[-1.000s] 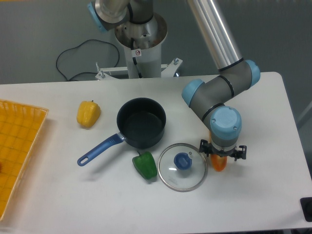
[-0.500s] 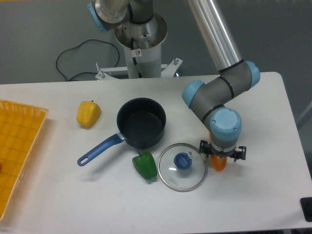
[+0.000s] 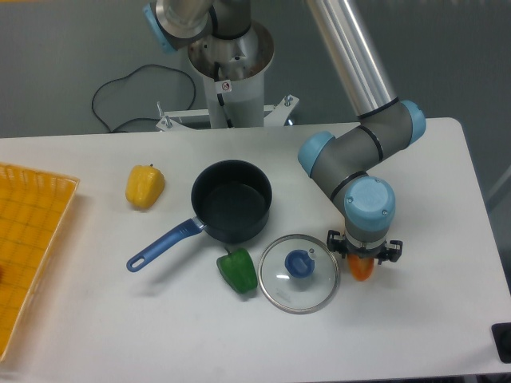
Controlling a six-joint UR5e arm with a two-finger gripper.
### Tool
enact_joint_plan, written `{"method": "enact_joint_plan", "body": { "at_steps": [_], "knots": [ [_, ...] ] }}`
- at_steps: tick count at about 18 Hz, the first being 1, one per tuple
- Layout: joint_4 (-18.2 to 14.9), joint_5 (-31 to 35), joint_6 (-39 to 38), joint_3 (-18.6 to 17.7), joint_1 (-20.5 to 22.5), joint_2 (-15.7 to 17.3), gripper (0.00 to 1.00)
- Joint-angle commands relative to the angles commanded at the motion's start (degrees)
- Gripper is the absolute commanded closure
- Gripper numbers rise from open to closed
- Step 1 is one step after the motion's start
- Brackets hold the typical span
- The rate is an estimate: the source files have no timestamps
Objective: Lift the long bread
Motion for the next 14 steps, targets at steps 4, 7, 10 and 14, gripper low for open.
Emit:
{"method": "enact_joint_plan", "body": {
  "at_steps": [4,7,10,14],
  "knots": [
    [0.0,0.0,-0.1,-0.1,0.0,0.0,0.55],
    [0.0,0.0,-0.3,0.0,0.0,0.0,0.67],
    [-0.2,0.0,-0.4,0.1,0.0,0.0,0.82],
    [-0.3,-0.2,-0.4,0.2,0.0,0.1,0.95]
  ]
}}
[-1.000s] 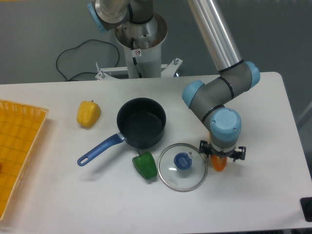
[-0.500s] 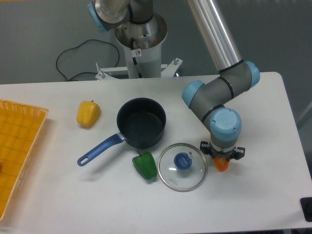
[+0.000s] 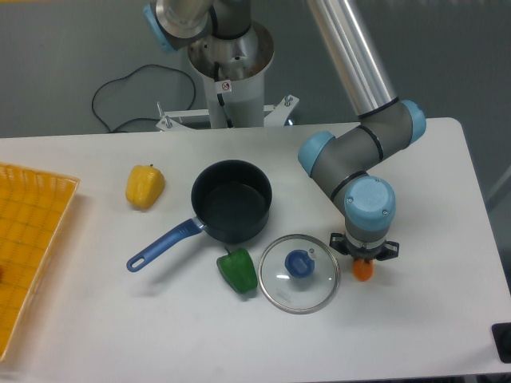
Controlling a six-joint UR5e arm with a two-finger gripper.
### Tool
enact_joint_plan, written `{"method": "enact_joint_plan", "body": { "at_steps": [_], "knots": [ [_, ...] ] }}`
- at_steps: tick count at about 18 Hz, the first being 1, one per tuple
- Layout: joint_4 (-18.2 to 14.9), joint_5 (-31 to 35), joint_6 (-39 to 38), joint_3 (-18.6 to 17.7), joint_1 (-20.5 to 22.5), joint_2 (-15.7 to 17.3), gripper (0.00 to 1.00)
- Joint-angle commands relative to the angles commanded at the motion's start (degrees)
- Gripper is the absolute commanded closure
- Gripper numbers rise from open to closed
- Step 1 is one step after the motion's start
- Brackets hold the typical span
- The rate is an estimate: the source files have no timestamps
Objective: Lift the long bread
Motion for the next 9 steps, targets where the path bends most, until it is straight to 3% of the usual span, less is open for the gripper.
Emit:
{"method": "enact_joint_plan", "body": {
  "at_steps": [9],
  "knots": [
    [-0.4,0.2,0.4,0.4,0.1,0.5,0.99]
  ]
}}
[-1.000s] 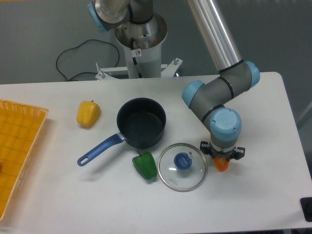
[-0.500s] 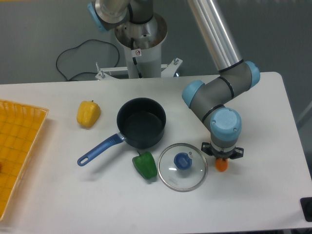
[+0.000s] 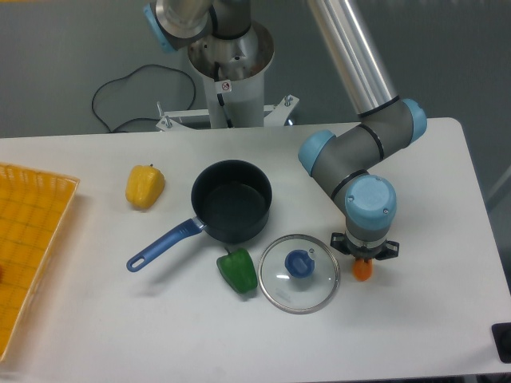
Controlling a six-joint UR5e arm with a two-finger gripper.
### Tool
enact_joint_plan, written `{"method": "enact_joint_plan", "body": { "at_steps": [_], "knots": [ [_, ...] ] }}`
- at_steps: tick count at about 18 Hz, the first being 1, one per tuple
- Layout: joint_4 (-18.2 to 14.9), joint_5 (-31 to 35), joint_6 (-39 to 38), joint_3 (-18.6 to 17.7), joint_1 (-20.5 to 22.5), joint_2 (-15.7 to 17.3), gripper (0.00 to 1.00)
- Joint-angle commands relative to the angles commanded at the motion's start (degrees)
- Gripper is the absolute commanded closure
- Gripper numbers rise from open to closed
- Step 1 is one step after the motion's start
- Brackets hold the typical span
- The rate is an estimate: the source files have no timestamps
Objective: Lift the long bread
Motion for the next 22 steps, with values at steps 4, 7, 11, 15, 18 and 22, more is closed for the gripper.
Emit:
{"method": "enact_joint_plan", "body": {
  "at_steps": [4,7,11,15,18,22],
  "knots": [
    [-1.1,0.1,0.0,0.4,0.0,0.5,0.98],
    [-3.8,0.2,0.0,1.3,-0.1,1.3,0.98],
    [-5.8,0.3,0.1,1.8,-0.8,2.4,0.98],
    [-6.9,0.4,0.3,2.3,-2.1,3.3,0.98],
    [-10.3,0.5,0.6,3.4,-2.1,3.7,0.98],
    [-10.6,0.5,2.3,3.6,-1.8,4.1,0.98]
  ]
}}
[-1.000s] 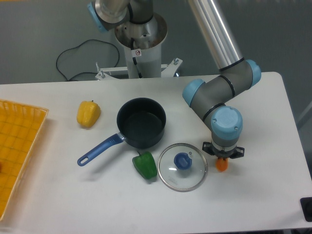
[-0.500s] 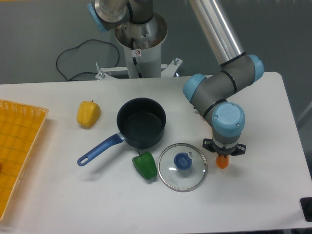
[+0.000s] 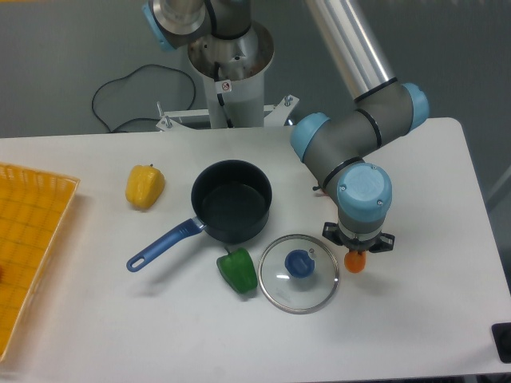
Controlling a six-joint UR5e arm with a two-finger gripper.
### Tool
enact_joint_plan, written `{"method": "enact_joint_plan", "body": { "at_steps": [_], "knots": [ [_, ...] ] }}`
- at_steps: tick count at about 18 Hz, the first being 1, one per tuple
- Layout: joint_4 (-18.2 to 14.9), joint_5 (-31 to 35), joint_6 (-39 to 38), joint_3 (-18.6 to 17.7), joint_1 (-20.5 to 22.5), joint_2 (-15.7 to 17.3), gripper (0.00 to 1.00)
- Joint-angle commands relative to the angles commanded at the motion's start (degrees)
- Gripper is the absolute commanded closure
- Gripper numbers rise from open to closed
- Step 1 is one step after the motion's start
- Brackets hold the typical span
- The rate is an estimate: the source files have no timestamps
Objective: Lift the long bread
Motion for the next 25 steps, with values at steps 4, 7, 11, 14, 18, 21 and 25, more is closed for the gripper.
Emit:
{"method": "enact_joint_plan", "body": {
  "at_steps": [4,7,11,14,18,21,25],
  "knots": [
    [-2.4,0.1,0.6,1.1,0.2,0.1,0.98],
    [-3.8,0.4,2.1,1.4,0.2,0.6,0.98],
    [-5.9,0.4,4.3,1.5,0.2,2.1,0.98],
    [-8.4,0.4,5.3,1.8,0.2,3.5,0.98],
    [-9.4,0.4,6.6,2.2,-0.3,5.0,0.98],
    [-10.8,0.3,7.0,2.4,-1.6,6.7,0.98],
    [-12.3,-0.4,6.9,2.0,-4.1,9.4,0.98]
  ]
}}
